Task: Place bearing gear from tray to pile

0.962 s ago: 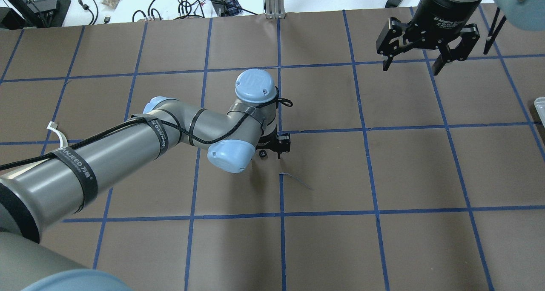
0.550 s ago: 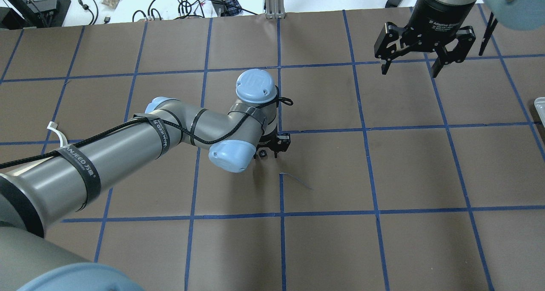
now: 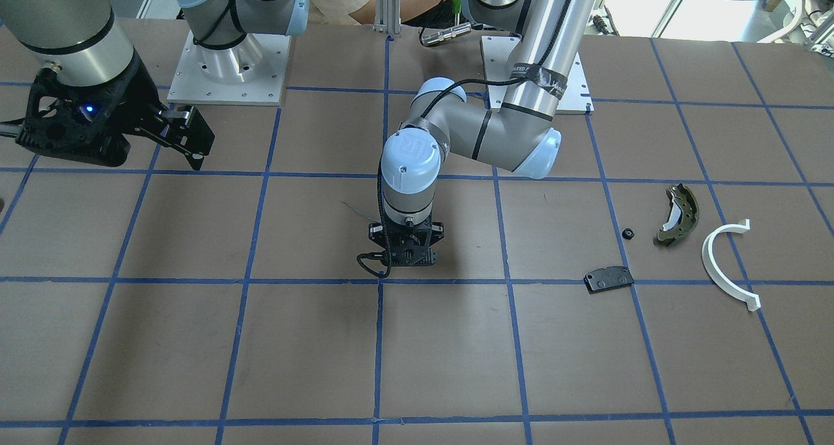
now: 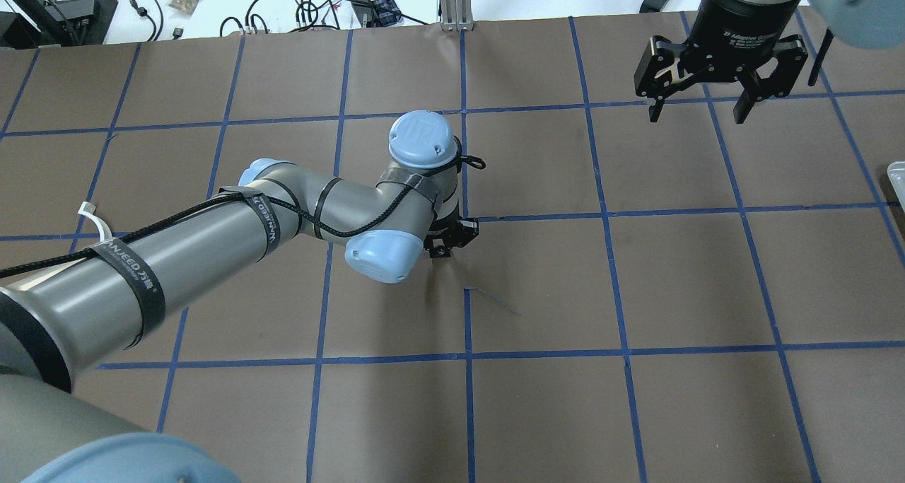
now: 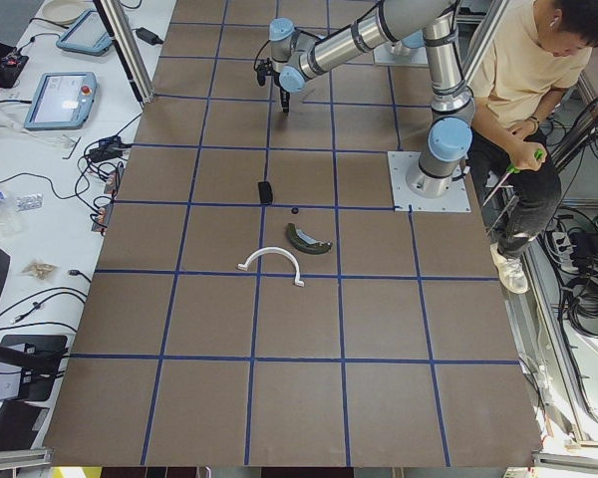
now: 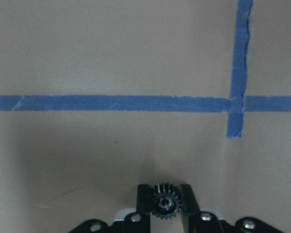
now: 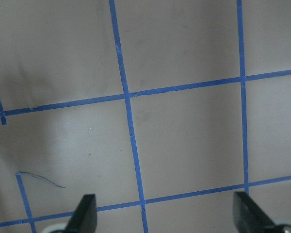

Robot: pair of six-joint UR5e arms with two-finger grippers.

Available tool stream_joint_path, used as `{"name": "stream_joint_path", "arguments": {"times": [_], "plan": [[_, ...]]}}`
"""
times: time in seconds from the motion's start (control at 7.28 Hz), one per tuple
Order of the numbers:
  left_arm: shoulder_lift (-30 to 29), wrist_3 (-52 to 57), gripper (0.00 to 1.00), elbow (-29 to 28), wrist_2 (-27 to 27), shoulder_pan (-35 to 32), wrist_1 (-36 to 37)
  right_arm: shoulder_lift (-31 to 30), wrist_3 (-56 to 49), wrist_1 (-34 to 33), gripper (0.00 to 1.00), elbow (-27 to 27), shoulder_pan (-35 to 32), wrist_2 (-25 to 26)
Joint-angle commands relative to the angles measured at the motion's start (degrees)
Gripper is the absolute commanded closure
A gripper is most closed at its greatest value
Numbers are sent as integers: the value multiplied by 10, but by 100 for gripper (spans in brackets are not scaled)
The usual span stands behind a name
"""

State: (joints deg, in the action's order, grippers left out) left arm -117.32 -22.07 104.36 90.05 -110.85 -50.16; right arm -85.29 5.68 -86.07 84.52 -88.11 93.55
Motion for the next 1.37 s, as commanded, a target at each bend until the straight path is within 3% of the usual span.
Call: {"name": "stream_joint_path", "arguments": {"times": [0.0,0.27,0.41,0.55,0.69,0.82,1.1,1.24], "plan": [[21,54,100,-10,-5,29,-12,-4,4,2,0,0,0,-1],[66,149,100,-2,0,83,-87,-5,4,3,0,-3,0,-2],[81,216,100,9,2,144,-110,-7,3,4,0,-4,-1,-31],[103,249,100,27,16,191,-114,-8,4,-1,0,-4,-1,-66],[117,318,100,48,80,223,-111,-8,3,1,0,2,0,-54],[130,344,100,58,98,256,-112,-9,4,4,0,3,0,-54],[138,508,100,61,95,349,-113,-10,5,5,0,2,0,-54],[137,540,100,62,90,400,-114,-10,5,5,0,2,0,-54]]}}
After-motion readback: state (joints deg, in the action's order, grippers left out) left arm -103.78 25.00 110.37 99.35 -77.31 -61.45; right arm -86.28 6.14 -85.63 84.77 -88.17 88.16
